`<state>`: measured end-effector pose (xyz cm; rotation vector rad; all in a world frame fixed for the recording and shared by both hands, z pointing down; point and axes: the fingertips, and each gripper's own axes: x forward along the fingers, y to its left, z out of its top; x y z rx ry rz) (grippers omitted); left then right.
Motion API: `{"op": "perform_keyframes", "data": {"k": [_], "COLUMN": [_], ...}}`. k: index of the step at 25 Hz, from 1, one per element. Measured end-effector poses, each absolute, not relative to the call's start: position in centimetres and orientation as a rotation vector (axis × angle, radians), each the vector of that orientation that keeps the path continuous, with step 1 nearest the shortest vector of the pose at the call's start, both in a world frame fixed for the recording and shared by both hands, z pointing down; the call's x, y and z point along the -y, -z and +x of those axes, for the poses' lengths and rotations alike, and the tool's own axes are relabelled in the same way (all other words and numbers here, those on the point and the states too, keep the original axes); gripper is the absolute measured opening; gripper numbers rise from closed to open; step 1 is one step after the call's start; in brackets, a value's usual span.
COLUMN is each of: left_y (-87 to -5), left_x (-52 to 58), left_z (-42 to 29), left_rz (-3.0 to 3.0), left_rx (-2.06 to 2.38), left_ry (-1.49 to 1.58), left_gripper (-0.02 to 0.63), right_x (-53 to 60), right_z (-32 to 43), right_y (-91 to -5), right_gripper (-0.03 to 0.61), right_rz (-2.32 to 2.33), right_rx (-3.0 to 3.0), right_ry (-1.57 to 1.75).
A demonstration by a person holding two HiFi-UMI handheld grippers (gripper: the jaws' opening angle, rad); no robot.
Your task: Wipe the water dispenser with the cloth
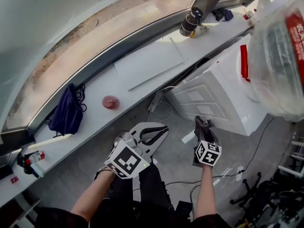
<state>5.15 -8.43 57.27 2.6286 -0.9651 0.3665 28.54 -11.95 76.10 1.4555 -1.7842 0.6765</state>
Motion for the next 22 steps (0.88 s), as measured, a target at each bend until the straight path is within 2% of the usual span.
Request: {"op": "perform_keyframes", "data": {"k": [11,22], "left_y": [-49.3,-41.7], "left_x": [8.4,3.6], "left_z": [7.8,9.4], "left_rz": [2.686,2.678], "left_rx": [0.97,0.944], "left_ry": [-0.391,-0.403], "left_gripper": [0.02,0.02], "right_x": [9.5,5.9], "right_z": [24.9,24.5], "right_y": [-59.8,-48.9], "right_gripper": [0.101,0.101], "right_rz": [1.418,1.447], "right_rx": [2.067,2.174], "right_ry": [-0.701,-0.722]}}
